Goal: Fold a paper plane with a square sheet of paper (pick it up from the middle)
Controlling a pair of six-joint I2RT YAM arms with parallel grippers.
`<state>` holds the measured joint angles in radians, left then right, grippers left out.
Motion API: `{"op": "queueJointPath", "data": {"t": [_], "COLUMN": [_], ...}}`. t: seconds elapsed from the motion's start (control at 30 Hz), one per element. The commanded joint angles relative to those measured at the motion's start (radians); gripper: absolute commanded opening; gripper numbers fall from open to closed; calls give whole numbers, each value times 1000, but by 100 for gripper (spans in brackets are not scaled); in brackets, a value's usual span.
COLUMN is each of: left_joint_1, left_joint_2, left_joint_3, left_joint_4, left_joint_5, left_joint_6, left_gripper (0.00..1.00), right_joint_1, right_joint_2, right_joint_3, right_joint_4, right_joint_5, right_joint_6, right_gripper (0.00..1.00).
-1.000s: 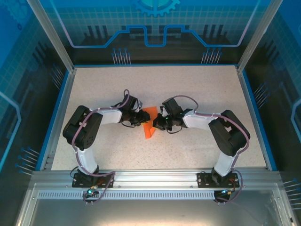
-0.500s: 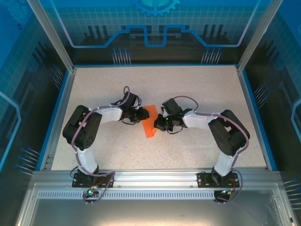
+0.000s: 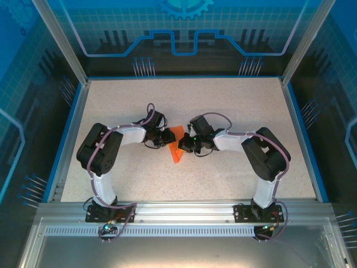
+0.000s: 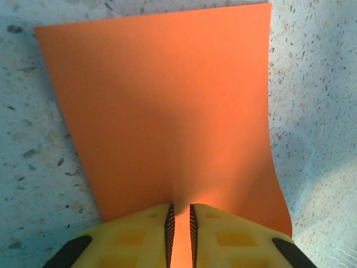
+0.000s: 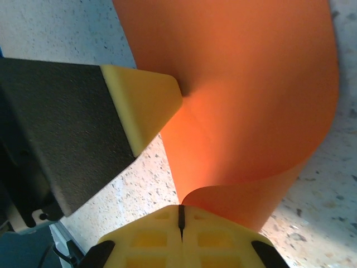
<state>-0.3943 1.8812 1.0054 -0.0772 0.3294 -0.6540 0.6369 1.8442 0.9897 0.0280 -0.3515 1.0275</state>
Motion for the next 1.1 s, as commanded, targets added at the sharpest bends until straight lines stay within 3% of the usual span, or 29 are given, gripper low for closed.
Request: {"op": "queueJointPath", "data": {"t": [0.0, 0.47, 0.73, 1.07], "left_joint_1": [7, 7, 9, 14], "left_joint_2": [32, 9, -88, 8], "left_joint_3": [-6, 8, 45, 75], "left_joint_4": [-49, -55, -84, -113], "left_joint_5": [-18, -3, -27, -64], "left_joint_6": [14, 10, 40, 40], "left_gripper": [20, 19, 33, 25], "right_joint_1": [15, 18, 17, 17], "right_joint_2": [23, 65, 65, 65], "right_joint_3": [23, 36, 32, 26], "right_joint_4": [46, 84, 49, 78], "right_joint_5": [-12, -10, 10, 0], "right_joint_6": [22, 36, 34, 37], "right_gripper": [5, 5, 5, 5]}}
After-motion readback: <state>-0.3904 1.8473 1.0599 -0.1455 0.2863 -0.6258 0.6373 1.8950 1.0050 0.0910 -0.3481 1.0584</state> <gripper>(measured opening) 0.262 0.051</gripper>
